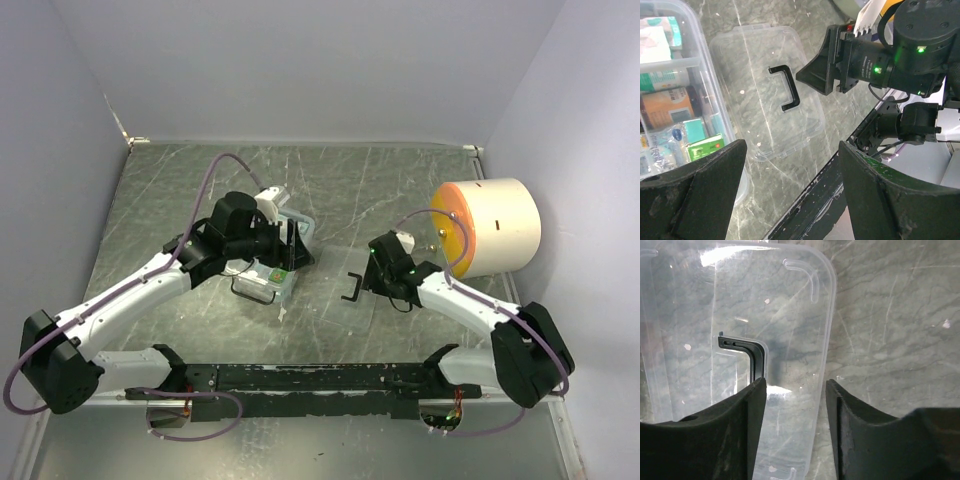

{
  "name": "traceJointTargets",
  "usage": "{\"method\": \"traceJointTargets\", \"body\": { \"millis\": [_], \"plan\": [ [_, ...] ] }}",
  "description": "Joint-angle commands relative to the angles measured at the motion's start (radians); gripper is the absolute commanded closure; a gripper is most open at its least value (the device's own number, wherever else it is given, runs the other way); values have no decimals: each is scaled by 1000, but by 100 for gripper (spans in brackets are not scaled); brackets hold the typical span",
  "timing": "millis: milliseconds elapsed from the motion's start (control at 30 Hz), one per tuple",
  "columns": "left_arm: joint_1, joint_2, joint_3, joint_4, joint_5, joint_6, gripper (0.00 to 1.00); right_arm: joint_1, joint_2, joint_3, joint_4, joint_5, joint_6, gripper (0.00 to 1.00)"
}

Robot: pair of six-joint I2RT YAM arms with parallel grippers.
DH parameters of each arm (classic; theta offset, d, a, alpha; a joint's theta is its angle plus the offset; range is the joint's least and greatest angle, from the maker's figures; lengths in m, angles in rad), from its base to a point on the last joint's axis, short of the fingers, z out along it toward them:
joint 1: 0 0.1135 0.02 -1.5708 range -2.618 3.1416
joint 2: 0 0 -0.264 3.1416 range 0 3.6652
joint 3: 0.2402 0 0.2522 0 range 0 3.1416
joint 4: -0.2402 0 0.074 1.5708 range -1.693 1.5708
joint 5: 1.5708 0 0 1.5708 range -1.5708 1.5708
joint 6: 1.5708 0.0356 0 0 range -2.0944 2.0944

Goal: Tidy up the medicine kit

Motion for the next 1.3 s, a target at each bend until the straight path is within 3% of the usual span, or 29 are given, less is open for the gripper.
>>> {"method": "traceJointTargets", "body": {
  "millis": [0, 167, 333, 567, 700, 1267],
  "plan": [
    [-37, 22, 39, 50, -17, -18, 16, -24, -57, -13, 3, -6, -45, 54],
    [-108, 60, 55, 69, -79, -36, 17, -30, -66, 4, -43, -15, -57, 49],
    [-245, 134, 76, 38, -318, -59, 23, -32, -75, 8, -69, -21, 1, 37],
    [-370, 314, 136, -70, -602, -158, 40, -49, -140, -78, -18, -58, 96, 37],
    [-372, 371, 137, -41, -610, -171, 42, -50, -203, -109, -5, -64, 119, 39],
    [-386, 619, 241, -101, -792, -287, 17, -52, -257, -203, 81, -151, 152, 42]
  ]
}}
